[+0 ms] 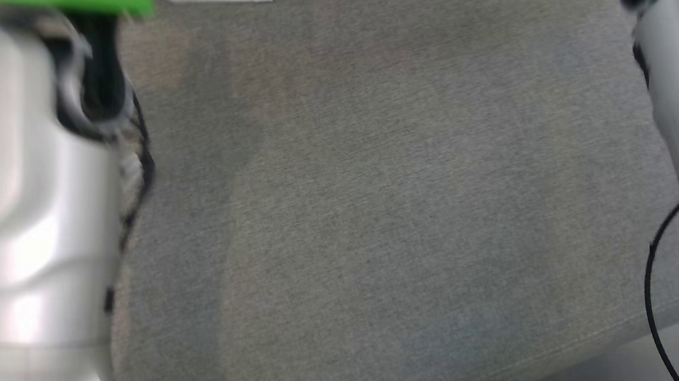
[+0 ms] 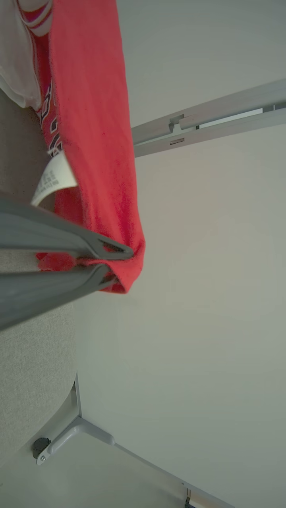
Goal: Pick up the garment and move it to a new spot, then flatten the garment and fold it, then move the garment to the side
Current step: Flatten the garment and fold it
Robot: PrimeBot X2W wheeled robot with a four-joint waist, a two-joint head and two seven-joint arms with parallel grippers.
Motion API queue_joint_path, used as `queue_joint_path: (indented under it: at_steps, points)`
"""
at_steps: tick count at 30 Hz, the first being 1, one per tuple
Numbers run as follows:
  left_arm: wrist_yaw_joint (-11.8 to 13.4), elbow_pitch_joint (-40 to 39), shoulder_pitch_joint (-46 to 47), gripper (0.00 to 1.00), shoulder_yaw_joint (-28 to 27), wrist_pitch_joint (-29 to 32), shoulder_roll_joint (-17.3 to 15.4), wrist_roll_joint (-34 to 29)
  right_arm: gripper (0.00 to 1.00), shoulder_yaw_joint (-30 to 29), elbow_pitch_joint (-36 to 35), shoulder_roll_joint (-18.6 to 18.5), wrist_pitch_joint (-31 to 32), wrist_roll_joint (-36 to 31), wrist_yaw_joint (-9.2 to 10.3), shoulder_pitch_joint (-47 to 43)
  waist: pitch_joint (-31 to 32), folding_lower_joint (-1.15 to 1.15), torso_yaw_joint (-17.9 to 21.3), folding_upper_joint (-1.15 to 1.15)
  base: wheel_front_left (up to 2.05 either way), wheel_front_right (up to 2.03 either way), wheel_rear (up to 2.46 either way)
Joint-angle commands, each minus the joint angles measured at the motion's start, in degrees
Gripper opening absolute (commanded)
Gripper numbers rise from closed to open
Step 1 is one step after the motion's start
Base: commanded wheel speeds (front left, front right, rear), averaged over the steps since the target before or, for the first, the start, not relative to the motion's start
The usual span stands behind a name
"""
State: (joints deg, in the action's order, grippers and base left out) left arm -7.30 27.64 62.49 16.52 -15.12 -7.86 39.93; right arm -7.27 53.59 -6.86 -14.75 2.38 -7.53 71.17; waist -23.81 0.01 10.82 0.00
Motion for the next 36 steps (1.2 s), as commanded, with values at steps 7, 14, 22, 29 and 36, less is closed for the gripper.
queue_joint_path:
  at_steps: [7,14,22,29,36]
  points:
    - [-0.2,-2.7,-19.6,0.00,0.2,0.0,-0.2,3.7,0.00,4.2,1.8,-3.6,-0.5,1.3,0.08,-10.6,1.1,-0.01,-4.4,0.00,0.00,0.00,0.00]
    - [-0.2,-5.7,-34.4,0.00,6.3,0.0,-0.6,6.5,0.00,6.5,7.0,-6.5,-0.3,1.9,0.09,-19.4,7.9,-0.01,-6.7,0.00,0.00,0.00,0.00]
    - [-0.2,-6.6,-47.8,0.00,14.5,3.7,-3.7,14.0,0.00,4.8,12.0,-6.5,2.6,4.3,0.09,-28.3,15.7,-0.01,-8.5,0.00,0.00,0.00,0.00]
    - [-0.2,-9.8,-54.7,0.00,15.3,11.2,-6.2,22.5,0.00,1.9,13.1,-7.7,3.1,3.6,0.09,-34.5,19.4,-0.01,-9.5,0.00,0.00,0.00,0.00]
    - [1.9,-14.0,-61.2,0.00,16.6,17.5,-8.2,26.7,0.00,-3.9,14.8,-8.4,4.7,0.1,0.11,-40.1,22.3,-0.01,-10.5,0.00,0.00,0.00,0.00]
